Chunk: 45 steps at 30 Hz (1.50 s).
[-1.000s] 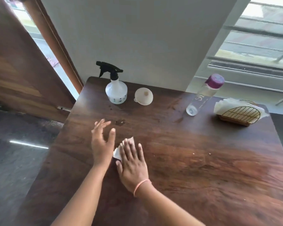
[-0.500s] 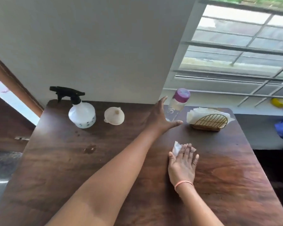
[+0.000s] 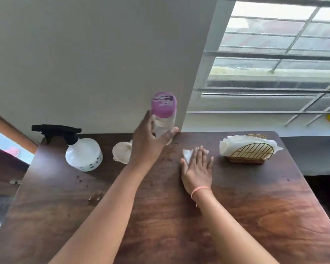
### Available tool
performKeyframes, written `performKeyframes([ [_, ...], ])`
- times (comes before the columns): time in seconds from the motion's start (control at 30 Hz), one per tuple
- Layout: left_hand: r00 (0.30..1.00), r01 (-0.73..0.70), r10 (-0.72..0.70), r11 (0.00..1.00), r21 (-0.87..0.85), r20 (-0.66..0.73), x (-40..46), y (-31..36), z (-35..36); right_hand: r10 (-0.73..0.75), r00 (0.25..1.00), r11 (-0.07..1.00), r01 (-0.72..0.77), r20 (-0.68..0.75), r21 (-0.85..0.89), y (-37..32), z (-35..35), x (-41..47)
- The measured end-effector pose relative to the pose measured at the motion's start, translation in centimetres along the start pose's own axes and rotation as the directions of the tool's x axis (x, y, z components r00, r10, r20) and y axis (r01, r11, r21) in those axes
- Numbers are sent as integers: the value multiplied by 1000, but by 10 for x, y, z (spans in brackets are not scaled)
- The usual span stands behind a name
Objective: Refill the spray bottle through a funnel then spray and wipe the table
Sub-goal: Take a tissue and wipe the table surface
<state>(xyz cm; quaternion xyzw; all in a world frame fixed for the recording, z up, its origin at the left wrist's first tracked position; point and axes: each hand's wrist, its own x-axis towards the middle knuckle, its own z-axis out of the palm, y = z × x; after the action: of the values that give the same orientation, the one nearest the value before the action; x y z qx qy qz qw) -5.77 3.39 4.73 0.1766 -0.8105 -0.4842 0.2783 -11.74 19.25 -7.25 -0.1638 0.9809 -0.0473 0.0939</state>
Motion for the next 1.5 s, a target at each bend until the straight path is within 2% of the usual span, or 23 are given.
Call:
performKeyframes([
  [0.03, 1000, 0, 0, 1000, -4, -9, 0, 1, -8, -15, 1000, 1000, 15, 7, 9, -8, -1, 13],
  [0.1, 1000, 14, -15, 998, -59, -18, 1, 6, -19, -152, 988, 988, 153, 21, -5, -27, -1, 24],
  [0.17, 999, 20, -24, 996, -92, -40, 5, 6, -23, -374, 927, 926, 375, 40, -30, -44, 2, 17],
  [0.23, 998, 24, -29, 996, -91, -62, 7, 5, -24, -495, 868, 867, 497, 43, -30, -45, 8, -6],
  [0.3, 996, 32, -40, 995, -96, -80, 6, 0, -24, -515, 856, 856, 516, 34, -31, -26, 13, -29],
  [0.33, 996, 41, -48, 995, -89, -78, 4, -3, -23, -485, 874, 873, 486, 19, -39, -13, 13, -37],
  [0.4, 996, 60, -64, 996, -59, -58, 0, -10, -20, -374, 928, 925, 372, -6, -70, 14, 7, -30],
  [0.47, 996, 78, -79, 996, -30, -40, -5, -16, -16, -231, 972, 969, 233, 32, -83, 29, -3, -2],
  [0.53, 995, 92, -93, 996, -17, -33, -6, -17, -11, -118, 992, 992, 120, 49, -49, 22, -10, 28],
  [0.57, 995, 90, -90, 996, -7, -39, -4, -15, -8, -109, 993, 993, 111, 47, -35, 10, -11, 38],
  [0.63, 995, 76, -75, 997, 10, -59, 3, -10, -1, -212, 976, 976, 214, 58, -30, -23, -7, 38],
  [0.73, 995, 89, -88, 996, 21, -42, 12, 1, 17, -503, 861, 864, 503, 77, 22, -65, 4, -15],
  [0.8, 992, 127, -126, 991, 37, -15, 14, 4, 33, -600, 794, 800, 596, 94, 76, -65, 11, -61],
  [0.87, 984, 178, -179, 983, 40, 24, 12, 1, 47, -623, 777, 782, 618, 92, 82, -47, 18, -97],
  [0.97, 970, 231, -233, 972, 36, 69, 3, -6, 62, -529, 849, 849, 529, 2, 21, -2, 22, -119],
  [1.1, 973, 214, -218, 975, 56, 79, -4, -7, 66, -268, 962, 963, 267, -54, -23, 57, 18, -108],
  [1.17, 972, 212, -218, 975, 69, 88, -4, -9, 64, -167, 985, 986, 168, -33, 6, 71, 15, -108],
  [1.23, 967, 227, -233, 972, 69, 101, -7, -10, 62, -179, 984, 983, 180, -27, 48, 76, 11, -114],
  [1.3, 965, 229, -235, 971, 71, 112, -10, -12, 61, -206, 977, 947, 213, -52, 241, 78, 3, -118],
  [1.4, 966, 223, -230, 973, 67, 118, -11, -13, 62, -9, 985, 791, 112, -173, 602, 95, -12, -115],
  [1.43, 966, 223, -229, 973, 63, 116, -12, -13, 62, 47, 983, 743, 85, -179, 664, 101, -14, -114],
  [1.47, 966, 226, -231, 972, 56, 112, -12, -14, 63, 30, 987, 726, 88, -159, 682, 104, -16, -111],
  [1.5, 966, 230, -234, 972, 46, 106, -12, -14, 63, -54, 990, 745, 126, -130, 655, 105, -17, -108],
])
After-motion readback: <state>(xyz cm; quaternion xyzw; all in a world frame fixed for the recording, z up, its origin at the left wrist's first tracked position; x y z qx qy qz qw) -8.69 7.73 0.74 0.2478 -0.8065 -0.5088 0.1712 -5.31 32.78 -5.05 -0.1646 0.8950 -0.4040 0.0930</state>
